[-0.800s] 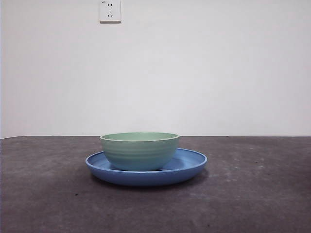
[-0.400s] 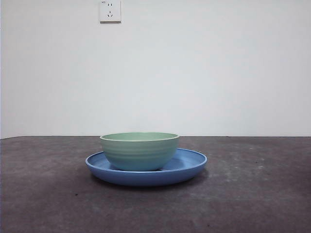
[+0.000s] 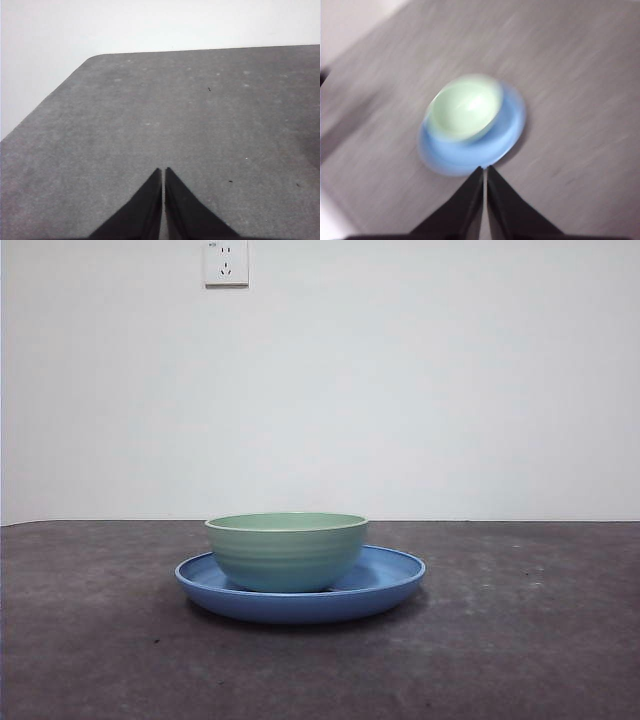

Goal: Place the green bowl on the blue plate

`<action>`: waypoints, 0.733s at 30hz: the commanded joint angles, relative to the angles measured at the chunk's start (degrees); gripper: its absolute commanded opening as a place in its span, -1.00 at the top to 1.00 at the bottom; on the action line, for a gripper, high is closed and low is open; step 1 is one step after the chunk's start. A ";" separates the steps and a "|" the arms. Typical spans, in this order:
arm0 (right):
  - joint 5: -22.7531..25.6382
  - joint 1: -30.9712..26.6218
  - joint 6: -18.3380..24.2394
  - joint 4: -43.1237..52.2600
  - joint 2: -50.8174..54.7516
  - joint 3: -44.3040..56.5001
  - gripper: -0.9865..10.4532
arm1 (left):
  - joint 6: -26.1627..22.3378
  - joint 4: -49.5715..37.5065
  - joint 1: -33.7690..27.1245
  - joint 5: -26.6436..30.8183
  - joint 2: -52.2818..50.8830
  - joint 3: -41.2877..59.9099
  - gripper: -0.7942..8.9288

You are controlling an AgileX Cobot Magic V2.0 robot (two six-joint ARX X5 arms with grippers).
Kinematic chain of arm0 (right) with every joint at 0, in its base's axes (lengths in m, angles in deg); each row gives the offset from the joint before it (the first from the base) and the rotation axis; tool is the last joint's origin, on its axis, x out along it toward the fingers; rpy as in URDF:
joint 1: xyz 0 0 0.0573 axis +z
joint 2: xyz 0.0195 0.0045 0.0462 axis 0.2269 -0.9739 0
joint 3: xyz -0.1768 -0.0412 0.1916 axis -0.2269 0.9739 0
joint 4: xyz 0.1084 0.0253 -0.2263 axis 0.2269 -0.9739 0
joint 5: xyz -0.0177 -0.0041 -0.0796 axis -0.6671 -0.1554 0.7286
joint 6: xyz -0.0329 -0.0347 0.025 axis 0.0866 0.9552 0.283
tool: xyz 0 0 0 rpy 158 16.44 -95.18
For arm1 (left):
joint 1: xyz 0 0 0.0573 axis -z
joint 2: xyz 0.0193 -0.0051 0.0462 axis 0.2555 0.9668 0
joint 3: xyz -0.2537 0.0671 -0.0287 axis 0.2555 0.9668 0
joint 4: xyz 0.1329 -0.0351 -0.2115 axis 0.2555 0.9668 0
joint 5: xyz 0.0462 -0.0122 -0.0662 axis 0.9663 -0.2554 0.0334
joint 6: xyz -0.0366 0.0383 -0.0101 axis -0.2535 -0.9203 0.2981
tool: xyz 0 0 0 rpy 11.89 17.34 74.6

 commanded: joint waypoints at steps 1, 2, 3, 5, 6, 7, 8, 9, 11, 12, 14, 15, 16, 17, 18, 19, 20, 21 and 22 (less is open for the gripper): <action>0.57 -6.05 1.68 5.53 4.15 3.98 0.82 | 0.20 0.31 -0.15 0.13 -0.07 1.20 0.82; 0.96 -8.63 2.54 8.26 6.36 6.38 0.82 | 0.20 0.31 -0.15 0.13 -0.07 1.20 0.82; 0.96 -10.27 3.26 10.47 7.98 8.26 0.82 | 0.20 0.31 -0.15 0.13 -0.07 1.20 0.82; 0.96 -13.44 4.33 16.41 11.80 13.18 0.82 | 0.20 0.31 -0.15 0.13 -0.07 1.18 0.82; 0.98 -14.49 4.44 19.12 13.31 15.37 0.82 | 0.20 0.31 -0.15 0.13 -0.09 1.20 0.82; 0.98 -15.43 4.44 21.97 14.88 17.64 0.82 | 0.20 0.31 -0.15 0.13 -0.07 1.20 0.82; 1.14 -16.44 4.44 25.22 16.76 20.50 0.82 | 0.20 0.31 -0.15 0.13 -0.07 1.20 0.82; 1.49 -17.03 4.44 27.28 18.03 22.49 0.82 | 0.20 0.31 -0.15 0.13 -0.07 1.20 0.82; 2.91 -17.97 4.44 31.17 20.90 26.88 0.82 | 0.20 0.31 -0.15 0.13 -0.07 1.20 0.82; 3.65 -18.23 4.42 32.46 22.12 28.70 0.82 | 0.20 0.31 -0.15 0.13 -0.07 1.20 0.82; 5.20 -18.51 4.39 34.99 24.72 32.65 0.82 | 0.20 0.31 -0.15 0.13 -0.09 1.18 0.82; 5.90 -18.60 4.37 35.80 25.81 34.32 0.82 | 0.20 0.31 -0.15 0.13 -0.07 1.20 0.82; 6.80 -18.62 4.37 36.48 26.82 35.85 0.82 | 0.20 0.31 -0.15 0.13 -0.07 1.18 0.82; 8.02 -18.62 4.35 37.53 28.13 37.90 0.82 | 0.20 0.31 -0.15 0.13 -0.09 1.18 0.82; 8.85 -18.62 4.26 38.12 29.07 39.39 0.82 | 0.20 0.31 -0.15 0.13 -0.07 1.20 0.82; 9.70 -18.62 4.22 38.27 30.16 40.92 0.82 | 0.20 0.31 -0.15 0.13 -0.07 1.18 0.82; 10.29 -18.62 4.17 38.32 31.19 42.34 0.82 | 0.20 0.31 -0.15 0.13 -0.07 1.20 0.82; 10.97 -18.62 4.00 38.29 32.04 43.50 0.82 | 0.20 0.31 -0.15 0.13 -0.07 1.18 0.82; 11.45 -18.62 3.91 38.29 32.81 44.57 0.82 | 0.20 0.31 -0.15 0.13 -0.09 1.18 0.82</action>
